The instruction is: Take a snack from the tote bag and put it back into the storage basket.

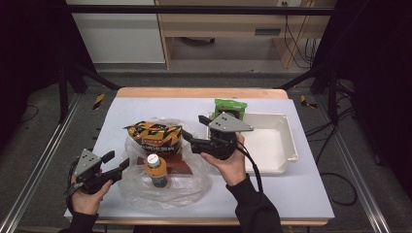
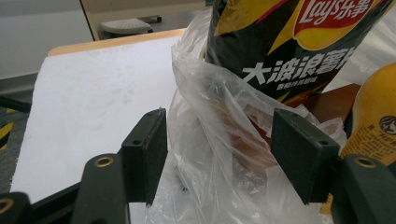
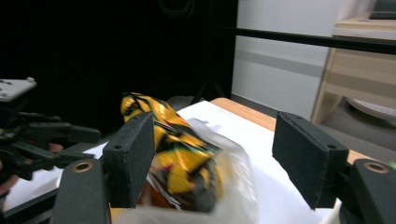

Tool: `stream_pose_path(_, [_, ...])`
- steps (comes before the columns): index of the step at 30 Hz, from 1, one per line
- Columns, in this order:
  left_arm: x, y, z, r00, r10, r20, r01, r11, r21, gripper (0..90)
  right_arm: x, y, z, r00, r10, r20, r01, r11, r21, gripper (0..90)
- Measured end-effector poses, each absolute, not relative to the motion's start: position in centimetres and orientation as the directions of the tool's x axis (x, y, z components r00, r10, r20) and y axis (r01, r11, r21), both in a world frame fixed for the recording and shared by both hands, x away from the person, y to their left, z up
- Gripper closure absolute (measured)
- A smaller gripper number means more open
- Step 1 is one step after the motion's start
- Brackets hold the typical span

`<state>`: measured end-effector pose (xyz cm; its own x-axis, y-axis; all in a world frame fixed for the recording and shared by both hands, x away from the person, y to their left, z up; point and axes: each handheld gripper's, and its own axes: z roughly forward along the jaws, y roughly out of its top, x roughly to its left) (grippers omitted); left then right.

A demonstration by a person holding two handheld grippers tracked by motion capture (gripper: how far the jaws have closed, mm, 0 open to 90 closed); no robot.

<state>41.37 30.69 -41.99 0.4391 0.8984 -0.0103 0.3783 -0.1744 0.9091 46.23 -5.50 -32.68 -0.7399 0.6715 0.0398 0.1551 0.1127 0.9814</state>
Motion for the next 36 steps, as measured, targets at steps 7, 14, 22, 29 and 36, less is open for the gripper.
stream_pose_path(7, [41.5, 30.5, -42.6, 0.442, 0.897, -0.017, 0.399, -0.180, 0.899, 41.0, 46.5, -3.0, -32.0, -0.770, 0.637, 0.047, 0.161, 0.123, 0.979, 30.1])
stream_pose_path(14, [41.8, 30.1, -43.5, 0.449, 0.893, -0.015, 0.433, -0.203, 0.878, 46.4, 47.4, -1.0, -33.5, -0.779, 0.626, 0.028, 0.204, 0.210, 0.956, 26.2])
stream_pose_path(22, [42.0, 30.0, -44.2, 0.451, 0.892, -0.016, 0.457, -0.215, 0.863, 54.2, 48.6, 0.1, -35.8, -0.766, 0.642, -0.010, 0.203, 0.257, 0.945, 22.1])
stream_pose_path(29, [42.1, 30.0, -44.6, 0.450, 0.892, -0.025, 0.475, -0.216, 0.853, 63.4, 48.8, -0.1, -36.4, -0.757, 0.654, -0.010, 0.216, 0.265, 0.940, 20.1])
stream_pose_path(36, [42.2, 30.0, -44.7, 0.445, 0.895, -0.031, 0.494, -0.216, 0.842, 74.6, 49.4, 0.8, -37.7, -0.763, 0.646, 0.003, 0.238, 0.277, 0.931, 25.7])
